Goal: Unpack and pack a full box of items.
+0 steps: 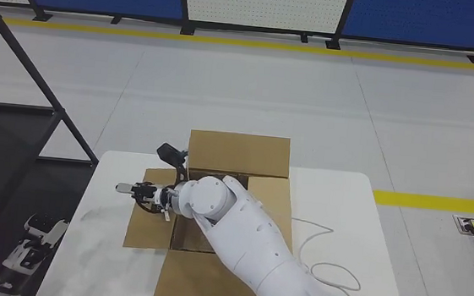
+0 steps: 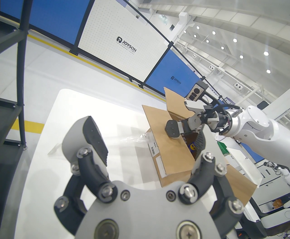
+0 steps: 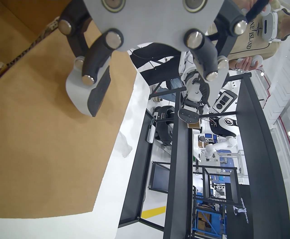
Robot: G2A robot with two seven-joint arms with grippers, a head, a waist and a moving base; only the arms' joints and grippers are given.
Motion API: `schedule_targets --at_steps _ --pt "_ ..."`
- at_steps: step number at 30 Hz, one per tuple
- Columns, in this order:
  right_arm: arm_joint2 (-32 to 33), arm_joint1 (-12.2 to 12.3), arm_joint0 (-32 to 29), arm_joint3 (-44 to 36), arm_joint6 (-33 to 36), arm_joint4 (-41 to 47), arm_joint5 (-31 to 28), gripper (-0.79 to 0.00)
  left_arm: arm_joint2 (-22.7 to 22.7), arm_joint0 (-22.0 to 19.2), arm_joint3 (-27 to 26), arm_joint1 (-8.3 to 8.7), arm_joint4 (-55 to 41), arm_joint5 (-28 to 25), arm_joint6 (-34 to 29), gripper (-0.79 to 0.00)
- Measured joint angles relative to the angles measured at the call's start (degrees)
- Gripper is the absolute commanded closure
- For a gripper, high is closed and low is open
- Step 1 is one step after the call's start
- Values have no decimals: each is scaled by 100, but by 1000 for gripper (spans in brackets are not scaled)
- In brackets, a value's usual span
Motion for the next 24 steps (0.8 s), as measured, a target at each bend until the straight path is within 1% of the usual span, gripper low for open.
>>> schedule_targets --at_steps 16,21,24 --pt "196 -5 39 89 59 -103 130 -785 0 0 0 0 0 0 0 -785" --pt "281 15 74 46 122 -111 -39 -785 0 0 0 0 0 0 0 -785" --pt "417 67 118 39 249 26 -302 -785 0 0 0 0 0 0 0 -785"
